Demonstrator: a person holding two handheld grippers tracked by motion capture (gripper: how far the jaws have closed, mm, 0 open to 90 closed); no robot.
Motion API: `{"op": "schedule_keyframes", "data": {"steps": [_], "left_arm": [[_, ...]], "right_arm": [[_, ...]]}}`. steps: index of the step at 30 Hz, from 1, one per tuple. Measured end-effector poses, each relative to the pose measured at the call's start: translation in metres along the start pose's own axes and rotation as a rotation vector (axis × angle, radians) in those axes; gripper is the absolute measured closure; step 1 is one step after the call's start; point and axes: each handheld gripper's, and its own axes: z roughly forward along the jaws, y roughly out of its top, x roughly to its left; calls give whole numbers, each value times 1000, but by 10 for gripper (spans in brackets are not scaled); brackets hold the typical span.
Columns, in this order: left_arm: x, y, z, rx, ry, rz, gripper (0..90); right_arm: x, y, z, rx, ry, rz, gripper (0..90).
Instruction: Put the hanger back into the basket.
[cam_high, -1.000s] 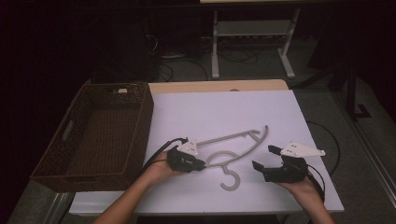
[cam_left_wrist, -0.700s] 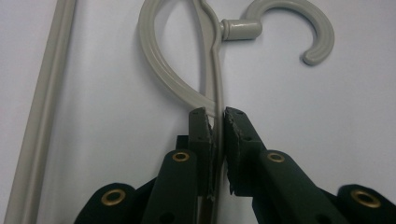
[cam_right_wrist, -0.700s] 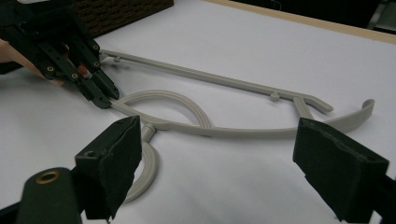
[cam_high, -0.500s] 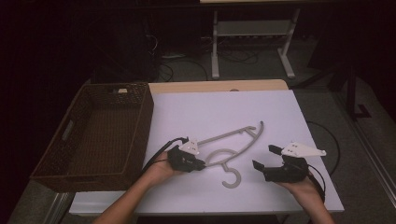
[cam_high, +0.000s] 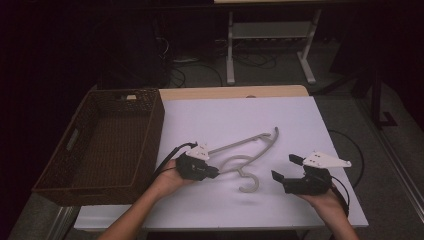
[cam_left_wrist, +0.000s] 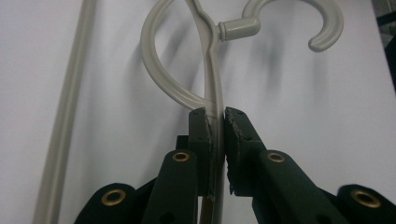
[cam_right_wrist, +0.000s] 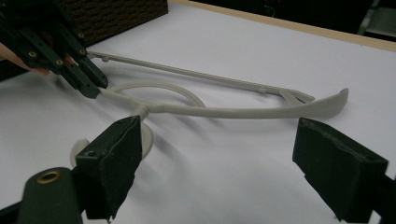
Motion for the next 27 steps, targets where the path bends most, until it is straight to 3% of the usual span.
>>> {"op": "schedule_keyframes", "data": {"steps": [18,27], "left_arm": [[2,9,-26,-91,28,-22,825],[3,14,-39,-134,62,-36,827]], "right_arm": [[0,1,-1,-4,-7,3,150],[0,1,-2,-8,-9,2,150]]}}
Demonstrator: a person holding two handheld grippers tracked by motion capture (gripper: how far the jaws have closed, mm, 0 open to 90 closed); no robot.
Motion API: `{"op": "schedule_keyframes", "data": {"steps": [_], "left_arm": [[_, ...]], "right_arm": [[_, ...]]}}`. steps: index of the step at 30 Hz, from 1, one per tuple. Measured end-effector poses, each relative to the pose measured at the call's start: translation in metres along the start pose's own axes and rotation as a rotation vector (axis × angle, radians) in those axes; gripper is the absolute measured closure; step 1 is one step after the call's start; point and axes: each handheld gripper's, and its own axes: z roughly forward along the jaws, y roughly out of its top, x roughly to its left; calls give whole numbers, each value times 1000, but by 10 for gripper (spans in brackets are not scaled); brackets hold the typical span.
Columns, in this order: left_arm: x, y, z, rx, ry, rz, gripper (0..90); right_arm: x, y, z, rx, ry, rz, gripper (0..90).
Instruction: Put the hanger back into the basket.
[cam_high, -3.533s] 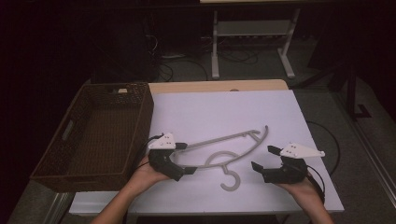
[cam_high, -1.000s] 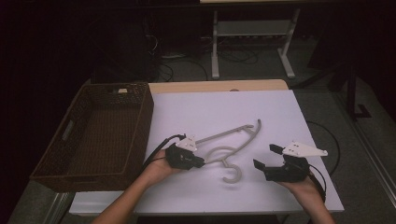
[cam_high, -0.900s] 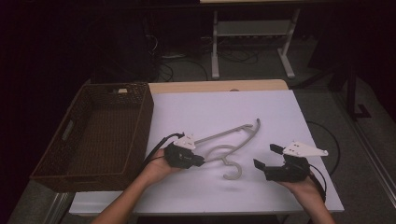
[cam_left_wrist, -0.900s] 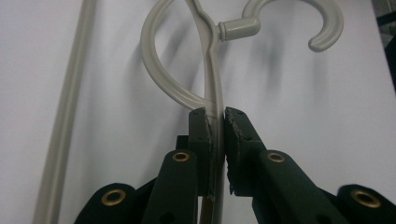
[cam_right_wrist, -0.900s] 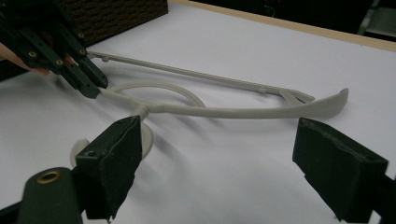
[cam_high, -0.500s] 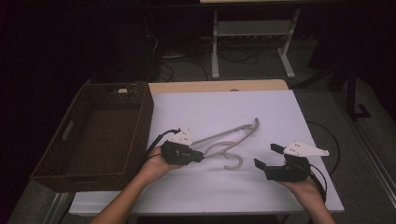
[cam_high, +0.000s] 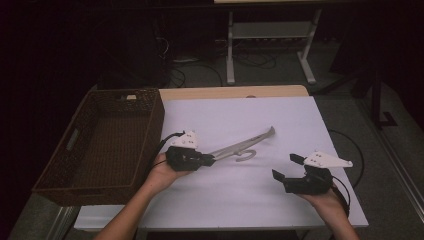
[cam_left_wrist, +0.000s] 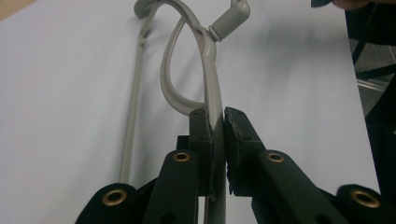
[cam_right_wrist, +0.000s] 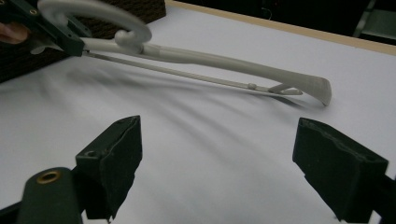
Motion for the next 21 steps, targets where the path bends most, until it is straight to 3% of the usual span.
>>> {"op": "schedule_keyframes", "data": {"steps": [14,21], "left_arm": [[0,11,-20,-58,28,-46,828],[2,26,-38,-82,35,-58,828]], "right_arm": [[-1,1,-2,-8,-5,5,150],[-1,1,-3,-12,-7,5,150]]}}
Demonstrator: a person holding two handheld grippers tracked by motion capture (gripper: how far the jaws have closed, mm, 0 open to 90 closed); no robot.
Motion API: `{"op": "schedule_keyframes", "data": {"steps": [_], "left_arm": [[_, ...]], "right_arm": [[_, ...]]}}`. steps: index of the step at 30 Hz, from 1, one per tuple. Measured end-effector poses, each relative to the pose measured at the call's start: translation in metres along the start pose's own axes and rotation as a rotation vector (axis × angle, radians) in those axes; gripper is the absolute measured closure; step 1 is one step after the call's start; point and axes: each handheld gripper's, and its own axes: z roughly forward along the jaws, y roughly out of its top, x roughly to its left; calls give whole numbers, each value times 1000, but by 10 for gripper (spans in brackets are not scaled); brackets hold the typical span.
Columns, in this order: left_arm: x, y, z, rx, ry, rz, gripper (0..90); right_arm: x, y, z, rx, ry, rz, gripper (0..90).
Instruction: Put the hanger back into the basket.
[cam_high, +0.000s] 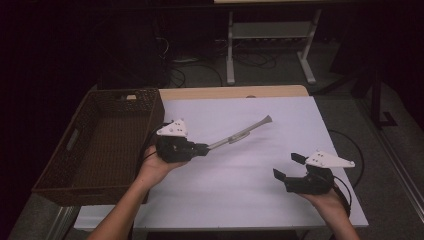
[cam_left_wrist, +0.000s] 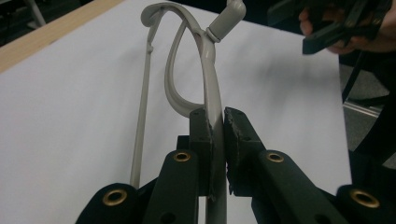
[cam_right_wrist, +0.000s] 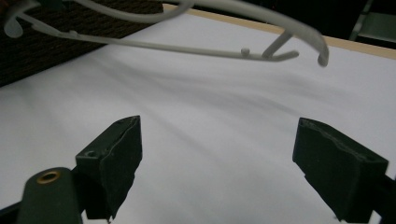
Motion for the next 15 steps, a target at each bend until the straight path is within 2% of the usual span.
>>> {"op": "schedule_keyframes", "data": {"steps": [6,15], "left_arm": [[2,17,-18,-25,10,-22,828],[11,34,-62,-71,54,-32,828]], "right_arm": [[0,0,0,1,2,1,150],[0,0,0,-2,2,1,149]]}}
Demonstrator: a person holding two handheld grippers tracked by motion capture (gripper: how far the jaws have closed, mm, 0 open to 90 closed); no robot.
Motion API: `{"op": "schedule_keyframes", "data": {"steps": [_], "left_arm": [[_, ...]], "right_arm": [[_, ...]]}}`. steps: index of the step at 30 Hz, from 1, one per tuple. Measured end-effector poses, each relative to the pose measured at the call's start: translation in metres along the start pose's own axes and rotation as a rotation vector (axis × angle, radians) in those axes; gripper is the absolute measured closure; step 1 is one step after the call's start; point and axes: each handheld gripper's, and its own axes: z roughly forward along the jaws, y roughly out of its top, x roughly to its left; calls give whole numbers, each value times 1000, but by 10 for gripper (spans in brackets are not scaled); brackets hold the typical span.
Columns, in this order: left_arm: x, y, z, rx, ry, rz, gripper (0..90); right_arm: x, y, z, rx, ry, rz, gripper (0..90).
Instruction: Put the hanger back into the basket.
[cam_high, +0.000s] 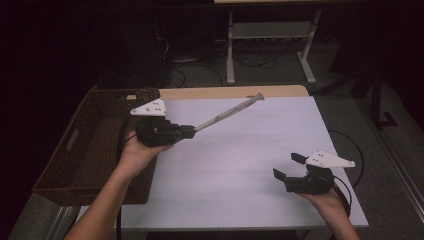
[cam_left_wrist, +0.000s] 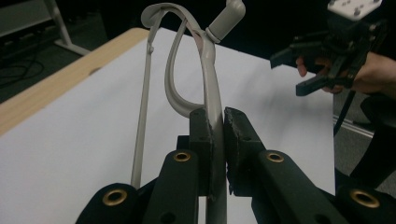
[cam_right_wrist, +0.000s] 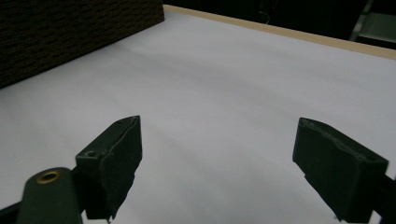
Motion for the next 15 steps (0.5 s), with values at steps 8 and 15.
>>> {"op": "schedule_keyframes", "data": {"steps": [8,15], "left_arm": [[12,2,-40,-30,30,-21,827],[22,-4,-73,-51,76,-40,827]], "right_arm": [[1,0,1,3,1,0,149],[2,0,2,5,1,2,149]]}}
